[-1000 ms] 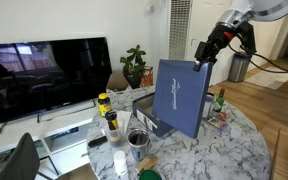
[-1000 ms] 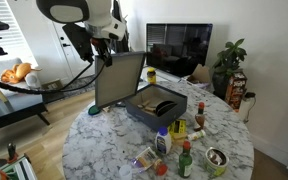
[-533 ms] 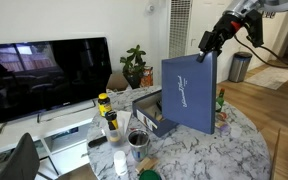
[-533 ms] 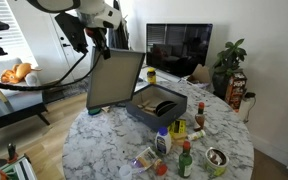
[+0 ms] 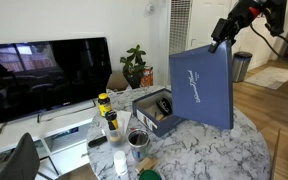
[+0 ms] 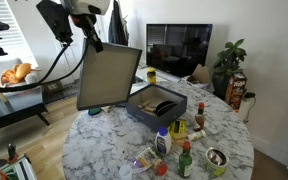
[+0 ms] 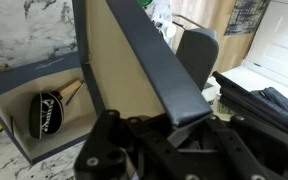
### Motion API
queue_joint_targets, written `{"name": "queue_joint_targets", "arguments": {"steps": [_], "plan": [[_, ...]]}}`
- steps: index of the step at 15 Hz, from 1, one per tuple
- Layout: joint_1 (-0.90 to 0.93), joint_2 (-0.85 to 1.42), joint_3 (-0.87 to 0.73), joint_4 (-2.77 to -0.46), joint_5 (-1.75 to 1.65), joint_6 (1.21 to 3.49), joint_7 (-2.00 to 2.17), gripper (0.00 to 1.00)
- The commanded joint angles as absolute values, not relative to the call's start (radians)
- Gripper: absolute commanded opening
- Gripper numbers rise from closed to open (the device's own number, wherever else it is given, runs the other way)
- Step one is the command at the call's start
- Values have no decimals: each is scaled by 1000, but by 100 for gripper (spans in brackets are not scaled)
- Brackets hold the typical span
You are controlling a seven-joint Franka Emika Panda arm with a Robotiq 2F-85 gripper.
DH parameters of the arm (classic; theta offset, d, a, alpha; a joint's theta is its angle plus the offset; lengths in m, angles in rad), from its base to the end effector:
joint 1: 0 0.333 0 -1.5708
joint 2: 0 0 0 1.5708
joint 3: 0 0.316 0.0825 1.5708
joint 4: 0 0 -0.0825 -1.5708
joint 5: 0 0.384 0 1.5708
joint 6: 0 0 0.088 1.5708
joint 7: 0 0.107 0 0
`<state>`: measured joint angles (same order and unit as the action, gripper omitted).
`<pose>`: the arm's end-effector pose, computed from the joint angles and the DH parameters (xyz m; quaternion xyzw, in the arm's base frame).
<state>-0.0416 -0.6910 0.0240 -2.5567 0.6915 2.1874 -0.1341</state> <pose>0.3739 0.0176 0.5303 -0.9378 0.0962 -0.1746 0.2844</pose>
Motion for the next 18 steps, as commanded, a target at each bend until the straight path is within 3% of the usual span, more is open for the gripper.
{"name": "queue_joint_targets", "arguments": {"steps": [1,6,18], "plan": [[-29,-763,2,-2591,613,2119,-66,0],[-37,-769,15,-2606,509,2091,-8,0],[-4,-633,140,-2744,207,2329,87,0]]}}
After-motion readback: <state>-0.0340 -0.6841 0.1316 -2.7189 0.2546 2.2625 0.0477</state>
